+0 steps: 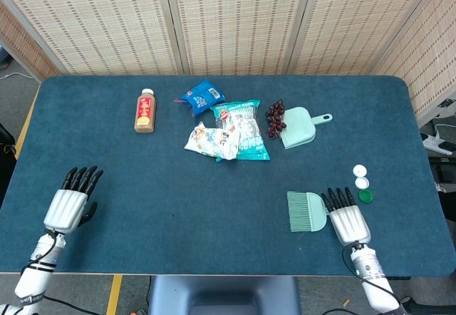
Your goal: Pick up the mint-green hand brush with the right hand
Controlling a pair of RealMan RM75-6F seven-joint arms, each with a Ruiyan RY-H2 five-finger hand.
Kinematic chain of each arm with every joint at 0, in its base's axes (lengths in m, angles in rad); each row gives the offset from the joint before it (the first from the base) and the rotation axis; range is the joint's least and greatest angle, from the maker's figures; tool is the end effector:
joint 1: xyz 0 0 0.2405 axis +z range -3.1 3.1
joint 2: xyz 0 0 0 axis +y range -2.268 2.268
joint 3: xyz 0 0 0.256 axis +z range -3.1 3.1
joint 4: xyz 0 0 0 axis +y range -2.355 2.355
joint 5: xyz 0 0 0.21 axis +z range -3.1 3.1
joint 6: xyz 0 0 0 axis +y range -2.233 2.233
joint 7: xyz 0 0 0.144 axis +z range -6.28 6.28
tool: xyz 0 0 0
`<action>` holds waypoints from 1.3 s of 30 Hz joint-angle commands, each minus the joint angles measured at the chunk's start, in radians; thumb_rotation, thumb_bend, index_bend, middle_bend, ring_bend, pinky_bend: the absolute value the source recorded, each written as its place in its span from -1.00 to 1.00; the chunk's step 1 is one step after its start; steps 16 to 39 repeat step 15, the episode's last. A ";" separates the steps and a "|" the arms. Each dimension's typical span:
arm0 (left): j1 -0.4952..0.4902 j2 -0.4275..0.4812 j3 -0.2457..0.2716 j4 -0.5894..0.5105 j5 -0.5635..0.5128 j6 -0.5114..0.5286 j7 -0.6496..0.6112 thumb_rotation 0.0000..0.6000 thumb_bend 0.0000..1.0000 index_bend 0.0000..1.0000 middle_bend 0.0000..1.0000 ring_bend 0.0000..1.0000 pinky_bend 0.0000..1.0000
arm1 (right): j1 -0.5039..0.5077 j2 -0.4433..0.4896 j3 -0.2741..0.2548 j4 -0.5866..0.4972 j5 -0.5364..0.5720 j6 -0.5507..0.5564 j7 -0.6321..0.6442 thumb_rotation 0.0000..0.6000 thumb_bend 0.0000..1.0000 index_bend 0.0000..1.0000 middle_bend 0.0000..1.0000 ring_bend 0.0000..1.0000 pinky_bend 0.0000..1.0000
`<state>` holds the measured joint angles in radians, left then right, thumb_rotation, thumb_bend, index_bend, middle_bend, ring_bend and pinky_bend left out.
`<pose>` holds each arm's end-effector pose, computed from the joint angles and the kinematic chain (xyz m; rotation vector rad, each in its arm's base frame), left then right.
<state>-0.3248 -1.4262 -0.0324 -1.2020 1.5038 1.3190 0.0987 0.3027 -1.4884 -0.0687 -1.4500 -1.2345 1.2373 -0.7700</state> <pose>-0.3149 0.2605 0.0724 -1.6505 -0.7060 -0.8055 -0.3026 -0.2108 0.0106 1.7979 -0.6360 0.3186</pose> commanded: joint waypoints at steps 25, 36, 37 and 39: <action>0.019 0.013 -0.016 -0.019 0.038 0.095 -0.006 1.00 -0.09 -1.00 -1.00 -1.00 -0.89 | -0.148 0.136 0.117 -0.085 -0.124 0.320 0.298 1.00 -0.55 -1.00 -1.00 -1.00 -1.00; 0.019 0.013 -0.016 -0.019 0.038 0.095 -0.006 1.00 -0.09 -1.00 -1.00 -1.00 -0.89 | -0.148 0.136 0.117 -0.085 -0.124 0.320 0.298 1.00 -0.55 -1.00 -1.00 -1.00 -1.00; 0.019 0.013 -0.016 -0.019 0.038 0.095 -0.006 1.00 -0.09 -1.00 -1.00 -1.00 -0.89 | -0.148 0.136 0.117 -0.085 -0.124 0.320 0.298 1.00 -0.55 -1.00 -1.00 -1.00 -1.00; 0.019 0.013 -0.016 -0.019 0.038 0.095 -0.006 1.00 -0.09 -1.00 -1.00 -1.00 -0.89 | -0.148 0.136 0.117 -0.085 -0.124 0.320 0.298 1.00 -0.55 -1.00 -1.00 -1.00 -1.00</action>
